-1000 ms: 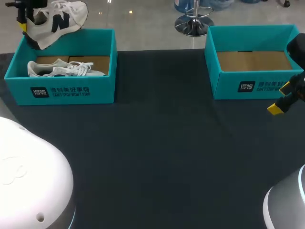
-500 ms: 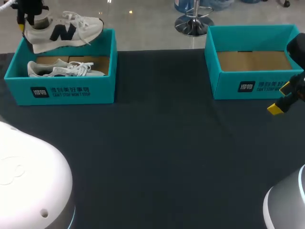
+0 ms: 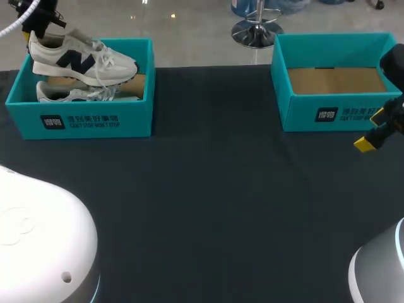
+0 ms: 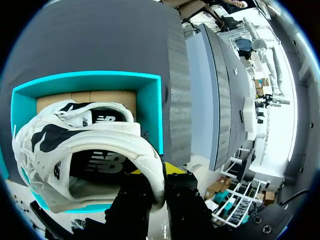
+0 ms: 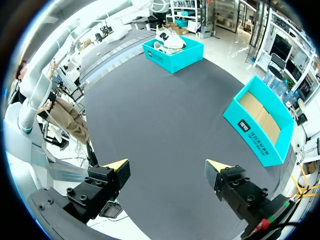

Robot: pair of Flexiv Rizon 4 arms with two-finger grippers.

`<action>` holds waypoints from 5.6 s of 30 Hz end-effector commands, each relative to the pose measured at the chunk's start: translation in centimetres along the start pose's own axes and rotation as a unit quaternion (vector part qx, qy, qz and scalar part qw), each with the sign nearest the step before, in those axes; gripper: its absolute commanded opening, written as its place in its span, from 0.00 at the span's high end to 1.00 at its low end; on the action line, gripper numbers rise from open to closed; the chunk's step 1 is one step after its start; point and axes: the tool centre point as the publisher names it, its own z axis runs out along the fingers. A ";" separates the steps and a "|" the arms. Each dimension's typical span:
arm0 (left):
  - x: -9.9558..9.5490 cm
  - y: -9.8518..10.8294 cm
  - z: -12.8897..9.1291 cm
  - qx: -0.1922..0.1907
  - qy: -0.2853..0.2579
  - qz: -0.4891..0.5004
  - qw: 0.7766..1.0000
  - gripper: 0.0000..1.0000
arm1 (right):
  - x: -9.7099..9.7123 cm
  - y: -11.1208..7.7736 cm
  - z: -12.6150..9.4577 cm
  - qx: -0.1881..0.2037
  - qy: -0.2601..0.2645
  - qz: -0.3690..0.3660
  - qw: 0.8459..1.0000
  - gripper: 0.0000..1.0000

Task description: Take the shoe out of the shoebox, open the shoe tongue, remove and reinsert the insole, then place the shoe into the shoebox

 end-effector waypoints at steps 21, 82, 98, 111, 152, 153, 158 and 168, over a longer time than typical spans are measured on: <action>-0.5 3.4 0.4 -0.036 -0.052 -0.057 0.996 1.00 | -0.2 0.2 0.1 0.003 0.002 0.000 1.000 0.00; -5.4 6.8 12.5 0.030 -0.037 -0.046 0.998 1.00 | -0.2 0.2 0.1 0.003 0.002 0.000 1.000 0.00; -6.6 6.0 14.0 0.024 -0.034 -0.005 0.999 0.11 | -0.2 0.2 0.1 0.003 0.002 0.000 1.000 0.00; -4.2 3.1 7.8 -0.029 -0.109 0.025 0.993 0.00 | -0.2 0.2 0.1 0.003 0.002 0.000 1.000 0.00; -3.4 -4.4 2.0 -0.001 -0.165 0.028 0.986 0.00 | -0.2 0.2 0.1 0.003 0.002 0.000 1.000 0.00; -3.5 -4.5 2.3 0.007 -0.172 0.029 0.985 0.00 | -0.2 0.2 0.1 0.003 0.002 0.000 1.000 0.00; -4.0 -4.8 3.9 0.019 -0.194 0.039 0.980 0.00 | -0.2 0.2 0.1 0.003 0.002 0.000 1.000 0.00; -6.3 -4.8 8.1 0.030 -0.219 0.048 0.974 0.00 | -0.2 0.2 0.1 0.003 0.002 0.000 1.000 0.00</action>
